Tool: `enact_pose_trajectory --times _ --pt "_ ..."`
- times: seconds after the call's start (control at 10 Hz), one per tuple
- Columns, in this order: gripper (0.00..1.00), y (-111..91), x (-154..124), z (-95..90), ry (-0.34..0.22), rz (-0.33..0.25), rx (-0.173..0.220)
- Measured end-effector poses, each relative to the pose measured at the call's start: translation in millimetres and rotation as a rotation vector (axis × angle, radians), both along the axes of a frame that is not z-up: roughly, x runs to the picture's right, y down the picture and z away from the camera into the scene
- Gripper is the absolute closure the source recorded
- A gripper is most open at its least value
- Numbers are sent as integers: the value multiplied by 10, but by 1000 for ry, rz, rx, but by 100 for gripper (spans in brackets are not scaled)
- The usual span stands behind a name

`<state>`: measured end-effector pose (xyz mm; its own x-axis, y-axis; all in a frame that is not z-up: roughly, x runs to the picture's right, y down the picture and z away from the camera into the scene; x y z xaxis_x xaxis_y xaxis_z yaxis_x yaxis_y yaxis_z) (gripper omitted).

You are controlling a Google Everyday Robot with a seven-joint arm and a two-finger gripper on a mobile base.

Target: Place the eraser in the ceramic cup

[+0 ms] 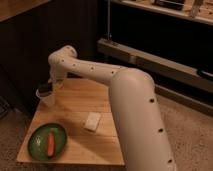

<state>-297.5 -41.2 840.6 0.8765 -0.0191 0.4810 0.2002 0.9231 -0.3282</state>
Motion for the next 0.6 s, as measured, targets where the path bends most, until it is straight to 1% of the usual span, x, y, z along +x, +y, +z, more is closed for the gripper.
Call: enact_pose_trajectory --times 0.1,0.3,0.4,0.5,0.6 --pt "95 -5 -23 25 3 0 1" --pt "95 -99 -115 93 12 0 19" --pt "95 -130 -149 96 9 2 27" --pt "94 -169 -122 100 13 7 36" --pt "89 -198 -91 103 17 15 42"
